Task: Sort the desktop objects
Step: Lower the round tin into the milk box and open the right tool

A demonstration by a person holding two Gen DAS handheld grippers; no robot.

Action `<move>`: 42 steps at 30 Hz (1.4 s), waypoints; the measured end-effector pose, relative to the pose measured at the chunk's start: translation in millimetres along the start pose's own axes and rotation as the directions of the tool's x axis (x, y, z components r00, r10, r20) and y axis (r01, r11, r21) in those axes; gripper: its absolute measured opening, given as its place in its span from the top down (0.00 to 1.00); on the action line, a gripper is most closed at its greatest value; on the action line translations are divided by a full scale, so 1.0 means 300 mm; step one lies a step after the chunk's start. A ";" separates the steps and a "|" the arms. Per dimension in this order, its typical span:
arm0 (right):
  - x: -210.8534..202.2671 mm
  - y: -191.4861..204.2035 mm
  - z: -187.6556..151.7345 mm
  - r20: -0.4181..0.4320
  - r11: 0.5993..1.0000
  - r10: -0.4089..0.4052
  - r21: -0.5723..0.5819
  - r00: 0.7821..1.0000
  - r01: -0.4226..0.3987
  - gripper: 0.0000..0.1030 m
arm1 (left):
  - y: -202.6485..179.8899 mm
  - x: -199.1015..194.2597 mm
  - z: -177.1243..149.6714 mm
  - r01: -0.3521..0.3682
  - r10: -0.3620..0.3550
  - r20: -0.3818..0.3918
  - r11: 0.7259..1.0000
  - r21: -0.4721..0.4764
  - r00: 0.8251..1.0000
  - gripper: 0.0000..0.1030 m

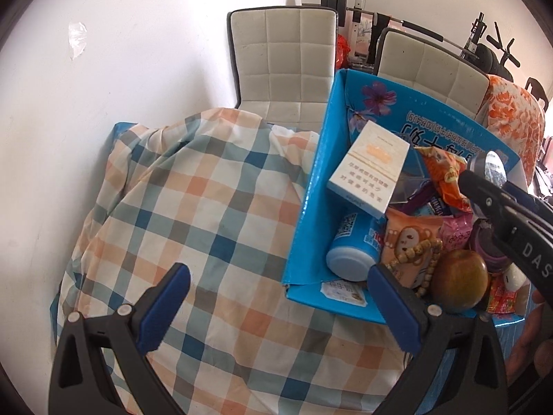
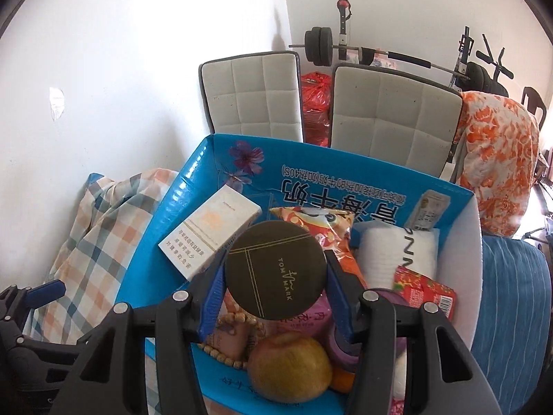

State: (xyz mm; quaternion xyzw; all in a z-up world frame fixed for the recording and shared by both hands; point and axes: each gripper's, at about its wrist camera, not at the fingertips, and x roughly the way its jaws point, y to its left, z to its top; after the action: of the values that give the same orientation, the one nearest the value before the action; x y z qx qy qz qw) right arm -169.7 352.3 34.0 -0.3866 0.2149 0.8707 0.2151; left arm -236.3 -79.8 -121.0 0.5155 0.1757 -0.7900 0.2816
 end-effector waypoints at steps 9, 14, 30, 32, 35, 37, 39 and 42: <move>0.098 0.042 0.029 -0.031 1.000 -0.010 -0.004 0.999 0.010 0.47 | -0.004 0.095 0.118 0.045 -0.045 0.003 0.999 0.018 0.999 0.00; 0.138 0.031 0.041 -0.047 1.000 -0.002 0.022 0.999 0.003 0.47 | -0.036 0.141 0.159 0.042 -0.041 -0.011 0.999 0.027 0.999 0.00; 0.221 0.056 0.046 -0.089 0.999 0.016 0.033 0.996 -0.014 0.46 | -0.040 0.177 0.154 0.048 -0.047 -0.026 0.999 0.025 0.999 0.00; 0.227 0.055 0.046 -0.094 0.999 0.016 0.039 0.995 -0.012 0.46 | -0.035 0.173 0.152 0.045 -0.045 -0.025 0.999 0.023 0.999 0.00; 0.231 0.055 0.046 -0.096 0.999 0.012 0.041 0.995 -0.008 0.46 | -0.024 0.169 0.150 0.040 -0.040 -0.025 0.999 0.003 0.999 0.00; 0.233 0.057 0.046 -0.100 0.999 0.013 0.041 0.995 -0.009 0.46 | -0.017 0.163 0.146 0.040 -0.040 -0.025 0.999 -0.006 0.999 0.00; 0.235 0.059 0.045 -0.105 0.999 0.011 0.043 0.994 -0.006 0.46 | -0.011 0.159 0.142 0.040 -0.040 -0.027 0.999 -0.025 0.999 0.00; 0.237 0.061 0.043 -0.108 0.999 0.011 0.049 0.994 -0.006 0.46 | -0.011 0.156 0.139 0.034 -0.034 -0.028 0.999 -0.022 0.999 0.00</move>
State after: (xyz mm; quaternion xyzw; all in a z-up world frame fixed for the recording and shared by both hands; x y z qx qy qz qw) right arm -230.2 359.2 -8.8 -0.4269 0.2490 0.8439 0.2087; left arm -282.6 -113.3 -146.7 0.5205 0.1971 -0.7853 0.2711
